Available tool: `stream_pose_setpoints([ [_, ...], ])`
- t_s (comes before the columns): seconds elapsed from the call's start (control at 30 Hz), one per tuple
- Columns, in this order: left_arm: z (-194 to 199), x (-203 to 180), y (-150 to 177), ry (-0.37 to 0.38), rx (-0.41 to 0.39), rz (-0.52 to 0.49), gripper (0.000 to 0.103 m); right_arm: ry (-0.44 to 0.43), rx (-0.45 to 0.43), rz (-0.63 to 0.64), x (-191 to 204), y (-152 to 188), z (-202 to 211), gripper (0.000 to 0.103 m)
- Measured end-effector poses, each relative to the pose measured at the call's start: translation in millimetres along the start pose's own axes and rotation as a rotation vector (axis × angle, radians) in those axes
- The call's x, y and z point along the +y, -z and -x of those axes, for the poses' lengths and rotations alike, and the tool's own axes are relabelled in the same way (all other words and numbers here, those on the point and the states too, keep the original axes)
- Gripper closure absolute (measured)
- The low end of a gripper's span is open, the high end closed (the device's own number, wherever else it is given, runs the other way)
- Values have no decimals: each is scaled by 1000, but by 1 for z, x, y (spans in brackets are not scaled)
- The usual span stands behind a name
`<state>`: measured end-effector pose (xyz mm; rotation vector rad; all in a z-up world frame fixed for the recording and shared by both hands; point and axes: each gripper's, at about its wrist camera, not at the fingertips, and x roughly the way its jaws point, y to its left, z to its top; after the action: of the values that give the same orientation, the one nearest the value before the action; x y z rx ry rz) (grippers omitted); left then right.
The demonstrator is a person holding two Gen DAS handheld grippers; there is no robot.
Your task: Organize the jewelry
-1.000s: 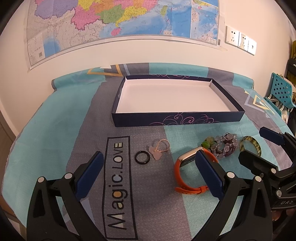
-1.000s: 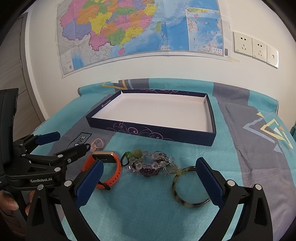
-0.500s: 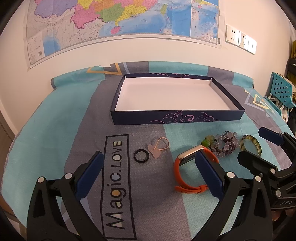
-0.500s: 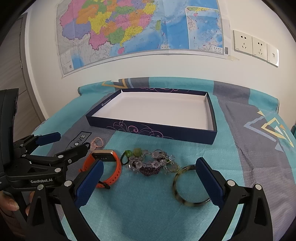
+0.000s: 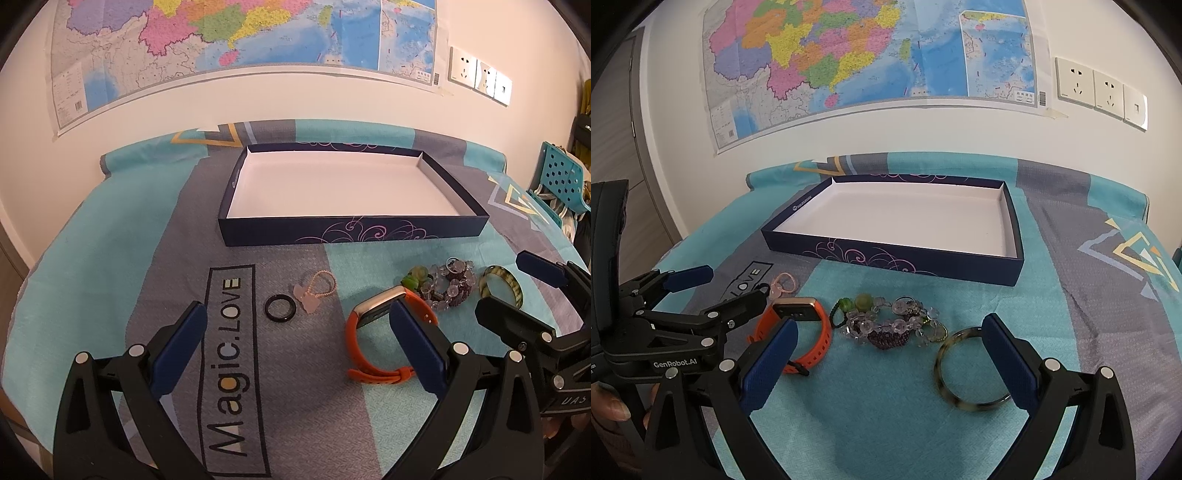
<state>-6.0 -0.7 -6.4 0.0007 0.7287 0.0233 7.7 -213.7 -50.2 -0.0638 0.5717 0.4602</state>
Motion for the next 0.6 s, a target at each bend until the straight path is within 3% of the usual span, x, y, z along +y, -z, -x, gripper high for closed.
stream_pose_setpoints([
  [0.6,-4,-4,0,22,17,-11,6,-5,1,-1,-5,-2,1,7],
])
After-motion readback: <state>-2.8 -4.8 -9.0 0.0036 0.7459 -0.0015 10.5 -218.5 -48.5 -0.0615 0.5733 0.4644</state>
